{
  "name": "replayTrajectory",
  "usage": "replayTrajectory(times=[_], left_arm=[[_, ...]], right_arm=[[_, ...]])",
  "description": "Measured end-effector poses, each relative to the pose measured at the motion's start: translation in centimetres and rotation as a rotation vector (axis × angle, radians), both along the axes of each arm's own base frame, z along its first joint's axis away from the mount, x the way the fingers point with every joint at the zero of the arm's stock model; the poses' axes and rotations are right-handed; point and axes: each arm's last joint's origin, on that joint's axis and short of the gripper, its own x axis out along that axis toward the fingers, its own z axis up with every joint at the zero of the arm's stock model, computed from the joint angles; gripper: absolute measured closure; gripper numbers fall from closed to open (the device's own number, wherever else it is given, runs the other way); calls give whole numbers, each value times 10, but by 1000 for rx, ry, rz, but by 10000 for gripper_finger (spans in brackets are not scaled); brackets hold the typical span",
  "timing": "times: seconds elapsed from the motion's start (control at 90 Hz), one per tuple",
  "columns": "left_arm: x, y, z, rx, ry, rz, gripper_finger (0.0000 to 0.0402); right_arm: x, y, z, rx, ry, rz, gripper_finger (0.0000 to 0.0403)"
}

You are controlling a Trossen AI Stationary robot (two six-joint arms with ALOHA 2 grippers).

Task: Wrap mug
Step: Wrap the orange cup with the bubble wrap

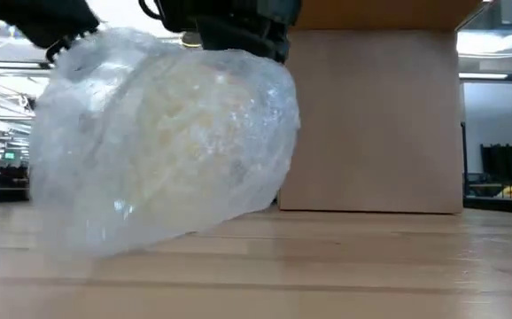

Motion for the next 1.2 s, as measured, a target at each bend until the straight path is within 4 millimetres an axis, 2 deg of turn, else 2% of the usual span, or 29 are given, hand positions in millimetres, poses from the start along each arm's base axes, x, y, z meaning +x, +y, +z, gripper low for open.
replayTrajectory(times=[0.078,0.189,0.344,0.5,0.978,1.2], left_arm=[[5,-4,2,25,-65,-23,401],[15,-8,-9,91,-72,-7,401],[29,-11,-28,144,-65,60,401],[37,-12,-36,141,-78,93,401],[38,-3,-45,68,22,204,401],[38,-3,-45,67,22,207,402]], right_arm=[[0,0,-3,-1,1,0,403],[1,0,-2,1,-7,1,403],[3,2,7,0,-35,7,403],[4,6,19,-2,-48,24,403],[0,8,65,-2,-47,38,403],[2,10,80,-35,-118,50,403]])
